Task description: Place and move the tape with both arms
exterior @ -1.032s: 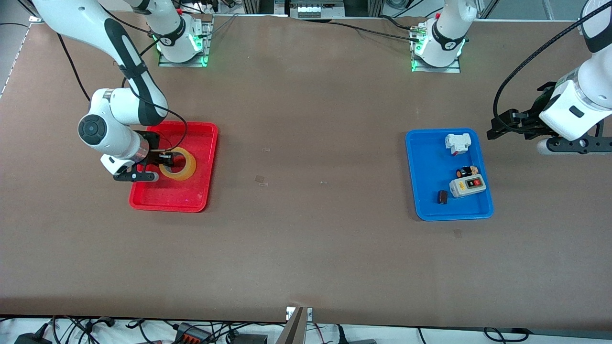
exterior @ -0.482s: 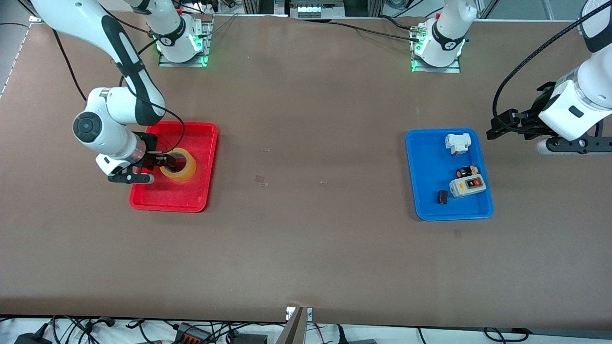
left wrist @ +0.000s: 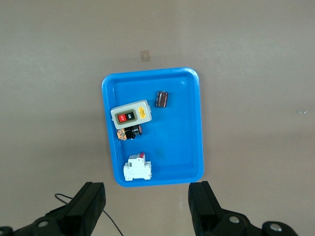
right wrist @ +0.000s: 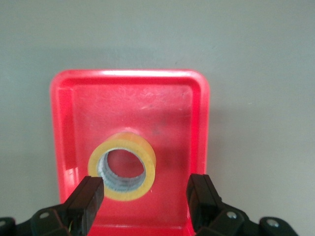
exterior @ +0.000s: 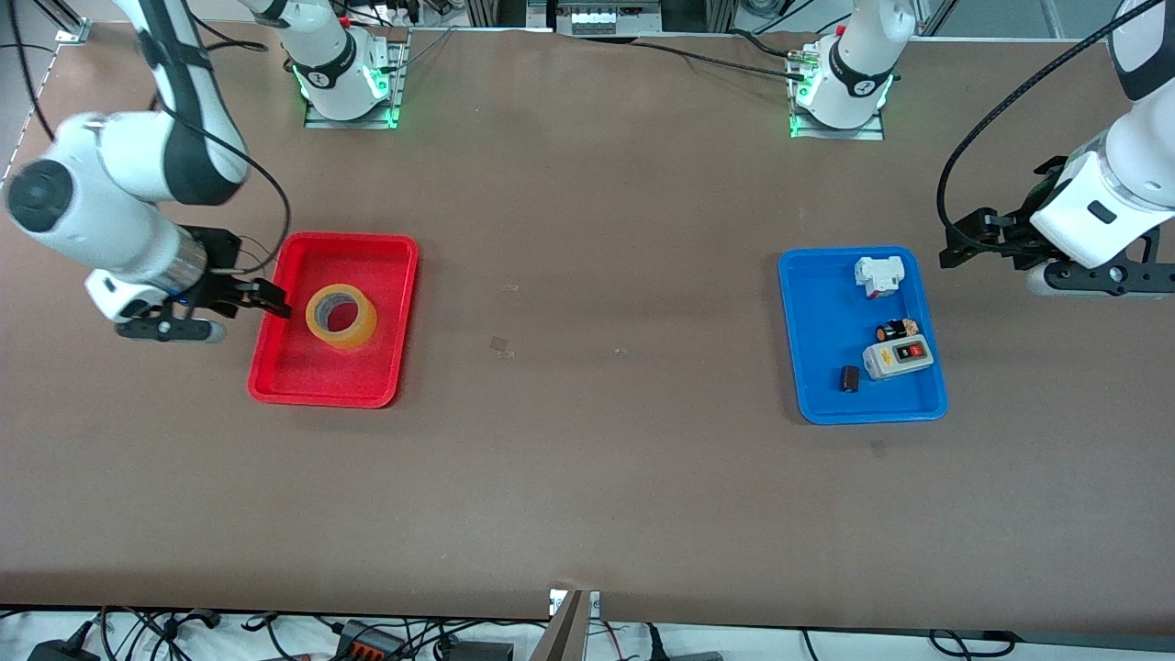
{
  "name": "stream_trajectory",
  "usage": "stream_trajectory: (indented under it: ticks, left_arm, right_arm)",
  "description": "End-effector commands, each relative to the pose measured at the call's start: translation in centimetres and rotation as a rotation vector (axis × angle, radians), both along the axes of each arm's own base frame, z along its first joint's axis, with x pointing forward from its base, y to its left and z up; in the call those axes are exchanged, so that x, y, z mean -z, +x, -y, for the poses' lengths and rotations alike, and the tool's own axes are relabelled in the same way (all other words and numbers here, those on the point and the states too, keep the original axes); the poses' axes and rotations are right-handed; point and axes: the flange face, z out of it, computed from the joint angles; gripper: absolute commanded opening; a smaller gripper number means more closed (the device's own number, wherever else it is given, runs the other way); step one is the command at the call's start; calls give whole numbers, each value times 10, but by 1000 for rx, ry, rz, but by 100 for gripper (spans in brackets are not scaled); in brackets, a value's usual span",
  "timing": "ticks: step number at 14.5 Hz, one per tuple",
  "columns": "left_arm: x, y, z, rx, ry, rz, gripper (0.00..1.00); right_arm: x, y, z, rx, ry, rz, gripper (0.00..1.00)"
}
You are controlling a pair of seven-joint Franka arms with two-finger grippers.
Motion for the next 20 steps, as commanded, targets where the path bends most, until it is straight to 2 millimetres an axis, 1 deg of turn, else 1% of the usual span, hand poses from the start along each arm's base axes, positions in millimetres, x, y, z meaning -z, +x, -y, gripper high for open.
stream_trajectory:
  ticks: [1,2,4,5,6,8,9,10,11,12,13,14,15,17,20]
  left_arm:
    - [-10,-1,-1,35,19,2,100]
    - [-10,-1,-1,37,19,2,100]
    - [-8,0,1,40,19,-1,100]
    - [-6,1,1,38,18,-4,100]
    - [-6,1,1,33,19,-4,100]
    - [-5,1,1,30,19,-5,100]
    - [-4,1,2,32,19,-7,100]
    - [-4,1,2,32,19,-7,100]
    - [-4,1,2,32,19,-7,100]
    - [-3,2,3,33,19,-10,100]
    - [-3,2,3,33,19,-10,100]
    - [-3,2,3,33,18,-8,100]
    - [-4,1,3,32,18,-7,100]
    - [-5,1,3,30,11,-6,100]
    - [-5,2,0,28,6,-6,100]
  right_arm:
    - [-65,3,12,3,15,-2,99]
    - [-89,4,14,6,18,-5,99]
    - [-139,-4,21,15,19,-32,99]
    - [-159,-7,21,15,17,-28,99]
    - [-178,-14,21,21,16,-19,99]
    - [-203,-26,23,24,19,7,99]
    - [-213,-28,24,17,18,20,99]
    - [-230,-32,23,17,20,12,99]
    - [-259,-34,24,16,15,32,99]
    - [-273,-33,26,19,10,15,99]
    - [-278,-32,30,22,-3,-19,99]
    - [-292,-36,29,20,-13,-12,99]
    - [-296,-37,29,20,-18,-3,99]
    - [-292,-35,29,13,-22,-9,99]
    - [-274,-35,28,10,-22,-38,99]
